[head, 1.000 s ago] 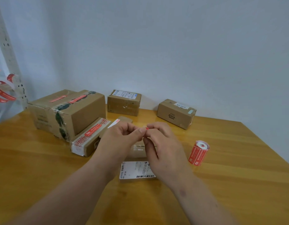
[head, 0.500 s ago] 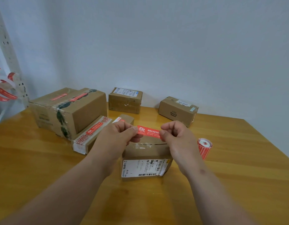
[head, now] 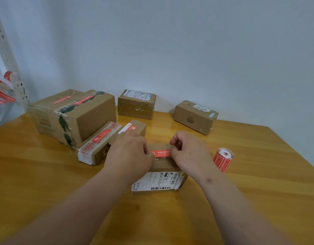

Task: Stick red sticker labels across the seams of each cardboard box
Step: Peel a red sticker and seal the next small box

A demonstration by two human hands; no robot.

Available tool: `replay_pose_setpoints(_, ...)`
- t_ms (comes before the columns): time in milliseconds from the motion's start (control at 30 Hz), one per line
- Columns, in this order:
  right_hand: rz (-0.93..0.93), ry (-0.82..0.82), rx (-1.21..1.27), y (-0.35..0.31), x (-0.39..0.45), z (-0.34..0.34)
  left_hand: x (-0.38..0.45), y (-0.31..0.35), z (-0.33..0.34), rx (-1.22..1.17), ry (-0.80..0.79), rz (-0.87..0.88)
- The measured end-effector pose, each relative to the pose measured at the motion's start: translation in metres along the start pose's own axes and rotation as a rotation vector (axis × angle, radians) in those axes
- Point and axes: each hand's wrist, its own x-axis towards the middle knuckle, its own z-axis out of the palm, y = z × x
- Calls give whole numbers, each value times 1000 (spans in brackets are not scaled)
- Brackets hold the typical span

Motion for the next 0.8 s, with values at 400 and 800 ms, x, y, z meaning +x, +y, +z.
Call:
replay_pose_setpoints(400,-146,44,-142,5,1,9,5,6,4,96,3,60)
replay_pose_setpoints(800,-17,50,-85,19,3,14,13,-11,10,-95,-6,-85)
